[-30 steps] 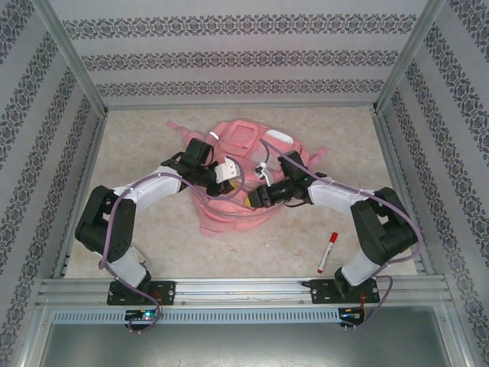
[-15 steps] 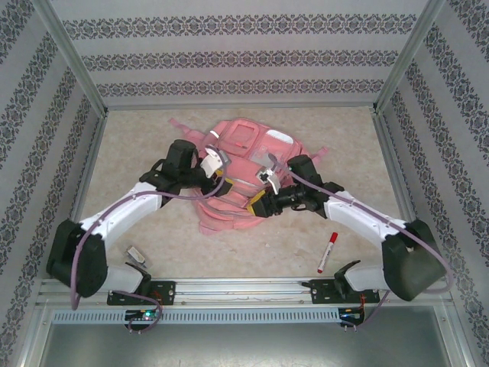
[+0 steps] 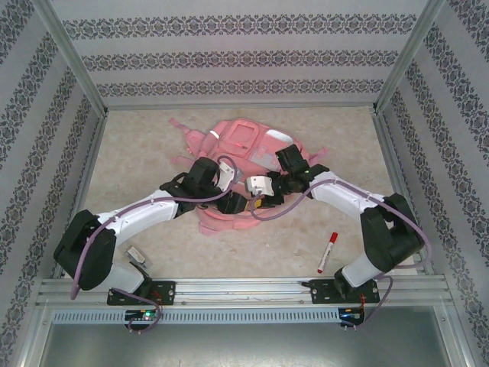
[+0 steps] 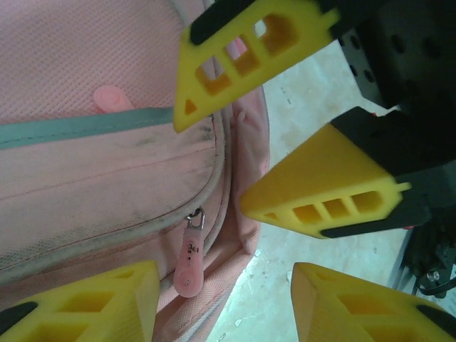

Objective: Pack the student bag

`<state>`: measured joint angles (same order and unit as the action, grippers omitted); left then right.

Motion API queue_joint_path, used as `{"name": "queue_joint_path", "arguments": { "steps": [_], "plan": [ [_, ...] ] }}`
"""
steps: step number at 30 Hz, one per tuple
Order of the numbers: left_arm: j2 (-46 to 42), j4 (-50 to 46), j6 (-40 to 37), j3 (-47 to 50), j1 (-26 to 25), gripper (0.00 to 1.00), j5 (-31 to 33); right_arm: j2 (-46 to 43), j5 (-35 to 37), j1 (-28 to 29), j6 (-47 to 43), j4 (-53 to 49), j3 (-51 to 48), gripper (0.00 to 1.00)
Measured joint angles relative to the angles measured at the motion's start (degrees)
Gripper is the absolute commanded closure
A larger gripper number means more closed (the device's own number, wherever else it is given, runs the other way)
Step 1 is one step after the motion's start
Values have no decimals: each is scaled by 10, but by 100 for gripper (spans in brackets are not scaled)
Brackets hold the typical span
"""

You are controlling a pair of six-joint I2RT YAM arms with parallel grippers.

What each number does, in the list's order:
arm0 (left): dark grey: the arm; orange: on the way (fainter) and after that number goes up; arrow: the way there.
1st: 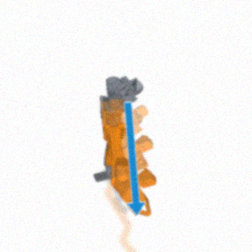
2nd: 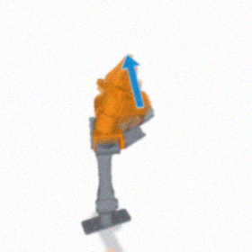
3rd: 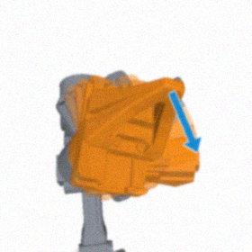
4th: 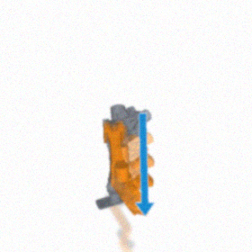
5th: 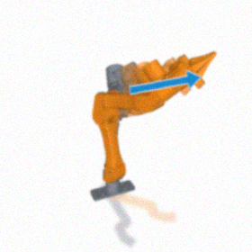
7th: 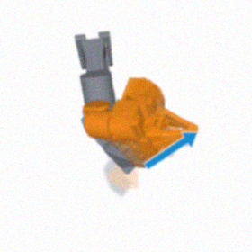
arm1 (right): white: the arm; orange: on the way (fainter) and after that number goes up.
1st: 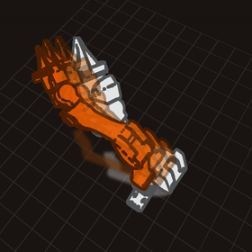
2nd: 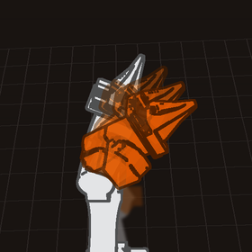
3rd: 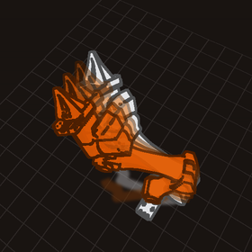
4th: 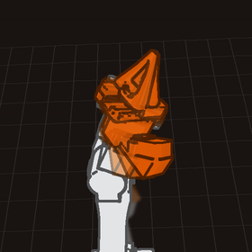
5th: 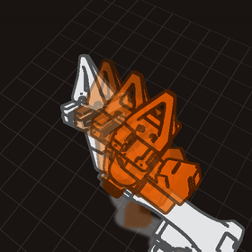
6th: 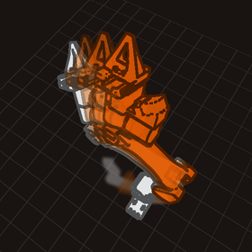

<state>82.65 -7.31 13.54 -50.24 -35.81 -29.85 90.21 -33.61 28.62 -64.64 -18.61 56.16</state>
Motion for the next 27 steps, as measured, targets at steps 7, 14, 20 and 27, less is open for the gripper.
{"name": "queue_joint_path", "arguments": {
  "steps": [7, 14, 20, 27],
  "plan": [
    [0, 7, -40, 23, -6, 44, 14, 28, 56, 16, -26, 33, -5, 93],
    [13, 13, -89, 15, -6, 43, 71, 26, 1, 8, -5, 47, -4, 100],
    [36, 17, -97, -8, -5, 43, 96, 26, -33, 0, 42, 54, -4, 100],
    [36, 30, -88, -7, -6, 43, 125, 33, -66, 0, 106, 82, -9, 100]
  ]
}}
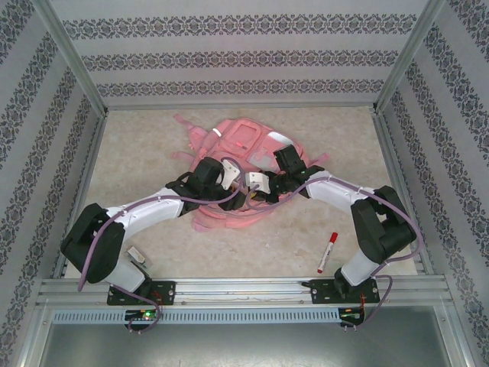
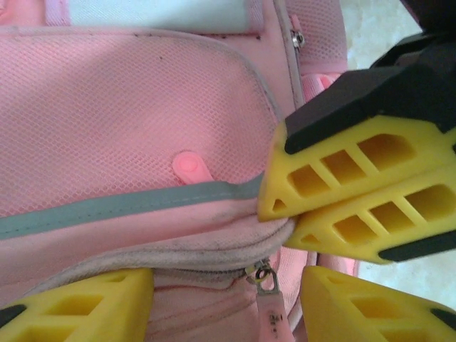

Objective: Pack the student bag

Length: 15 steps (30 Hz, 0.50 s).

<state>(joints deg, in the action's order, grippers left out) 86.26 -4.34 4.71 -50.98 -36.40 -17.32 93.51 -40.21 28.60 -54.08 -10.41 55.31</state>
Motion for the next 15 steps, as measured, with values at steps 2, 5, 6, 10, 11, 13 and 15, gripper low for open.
{"name": "queue_joint_path", "arguments": {
  "steps": [2, 5, 6, 10, 11, 13, 15],
  "plan": [
    [0, 12, 3, 6, -3, 42, 10, 1, -7, 0, 19, 16, -7, 100],
    [-4, 46, 12, 29, -7, 40, 24, 7, -15, 0, 40, 33, -15, 100],
    [-10, 59, 13, 42, -9, 39, 29, 10, -17, 0, 50, 37, -16, 100],
    [-42, 75, -6, 89, -26, 42, 50, 16, -37, -4, 85, 56, -16, 100],
    [-45, 75, -12, 95, -30, 43, 53, 16, -40, -4, 93, 63, -16, 100],
    [-48, 77, -25, 104, -34, 44, 58, 16, -45, -3, 109, 72, -16, 100],
    [-54, 85, -31, 113, -34, 43, 58, 17, -49, -4, 122, 76, -16, 100]
  ]
}}
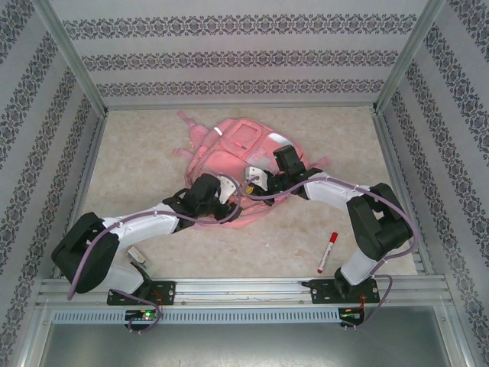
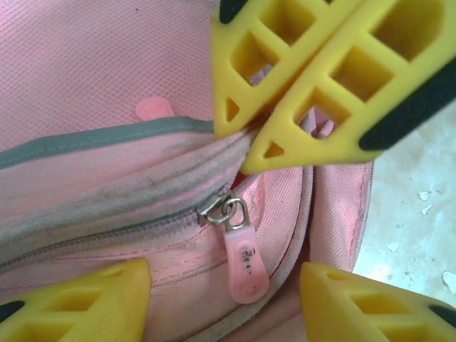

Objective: Pack the student bag

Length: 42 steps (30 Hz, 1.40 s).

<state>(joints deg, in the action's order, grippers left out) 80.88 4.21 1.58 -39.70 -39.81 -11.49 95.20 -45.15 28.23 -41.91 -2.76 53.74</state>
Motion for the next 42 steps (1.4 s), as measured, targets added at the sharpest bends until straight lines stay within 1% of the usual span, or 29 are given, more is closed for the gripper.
{"name": "queue_joint_path", "arguments": {
  "steps": [2, 5, 7, 8, 10, 11, 14, 17, 21, 26, 29, 34, 36, 38, 40, 42],
  "plan": [
    [-10, 7, -2, 10, -1, 41, 5, 0, -3, 0, 9, 5, 0, 100],
    [-18, 14, -2, 16, -5, 42, 26, 0, -8, 2, 17, 13, 0, 100],
    [-17, 19, -1, 17, -7, 48, 41, 0, -8, 3, 23, 20, 0, 100],
    [-14, 21, 2, 16, -7, 52, 48, 0, -8, 4, 26, 22, 0, 100],
    [-6, 28, 6, 16, -7, 77, 64, 0, -6, 8, 29, 26, 0, 100],
    [-3, 28, 7, 16, -7, 82, 71, 0, -5, 10, 30, 26, 0, 100],
    [-1, 30, 1, 16, -7, 88, 75, 0, 2, 12, 30, 29, -4, 100],
    [-8, 28, -14, 18, -7, 100, 61, -2, 6, 12, 25, 33, -10, 100],
    [-46, 27, -47, 40, -4, 100, 17, -17, 9, 10, -3, 27, -17, 100],
    [-76, 13, -63, 51, 29, 100, -50, -33, 0, 0, -23, 22, -29, 100],
    [-79, 3, -70, 51, 59, 100, -94, -37, 10, 2, -57, 15, -30, 100],
    [-81, -9, -70, 51, 132, 100, -172, -66, 68, 8, -156, -25, -37, 100],
    [-82, -10, -65, 51, 154, 100, -189, -78, 90, 8, -190, -43, -37, 100],
    [-82, -13, -58, 49, 173, 100, -193, -87, 105, 4, -216, -53, -39, 100],
    [-82, -37, -57, 38, 186, 100, -180, -96, 114, -4, -235, -60, -46, 100],
    [-79, -66, -63, 19, 188, 100, -154, -102, 122, -13, -250, -67, -50, 100]
  ]
}}
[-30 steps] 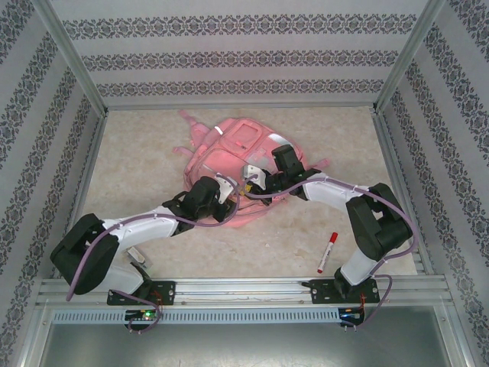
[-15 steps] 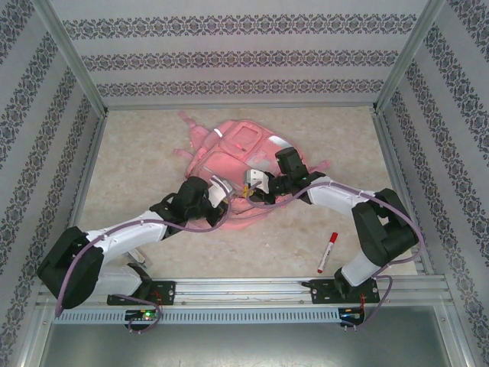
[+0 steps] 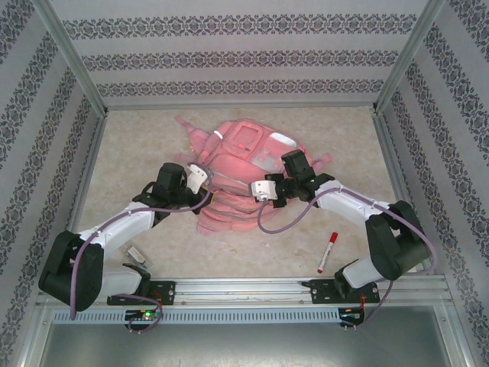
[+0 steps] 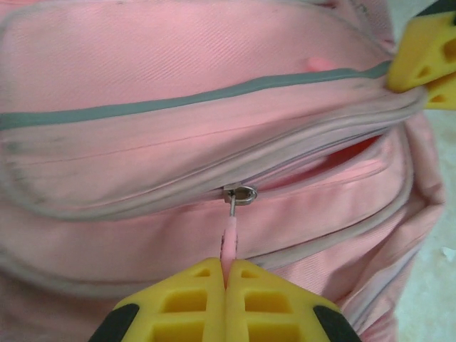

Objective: Pack the student bag

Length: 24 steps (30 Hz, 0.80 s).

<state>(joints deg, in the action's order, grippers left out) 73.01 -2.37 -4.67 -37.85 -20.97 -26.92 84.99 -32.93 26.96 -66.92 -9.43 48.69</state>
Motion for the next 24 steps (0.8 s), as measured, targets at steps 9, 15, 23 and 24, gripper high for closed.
{"name": "queue_joint_path", "arguments": {
  "steps": [9, 15, 23, 24],
  "plan": [
    [-8, 0, -4, 3, -3, 100, -11, -7, -1, -3, 80, 22, -20, 47],
    [-16, 15, 12, 5, -35, 100, -16, 35, -13, 63, 189, 60, 33, 43],
    [-43, 17, 4, 21, -52, 100, 18, 103, 97, 116, 156, 37, 82, 93],
    [-45, 17, 2, 23, -51, 100, 23, 103, 107, 116, 152, 36, 82, 99]
  ]
}}
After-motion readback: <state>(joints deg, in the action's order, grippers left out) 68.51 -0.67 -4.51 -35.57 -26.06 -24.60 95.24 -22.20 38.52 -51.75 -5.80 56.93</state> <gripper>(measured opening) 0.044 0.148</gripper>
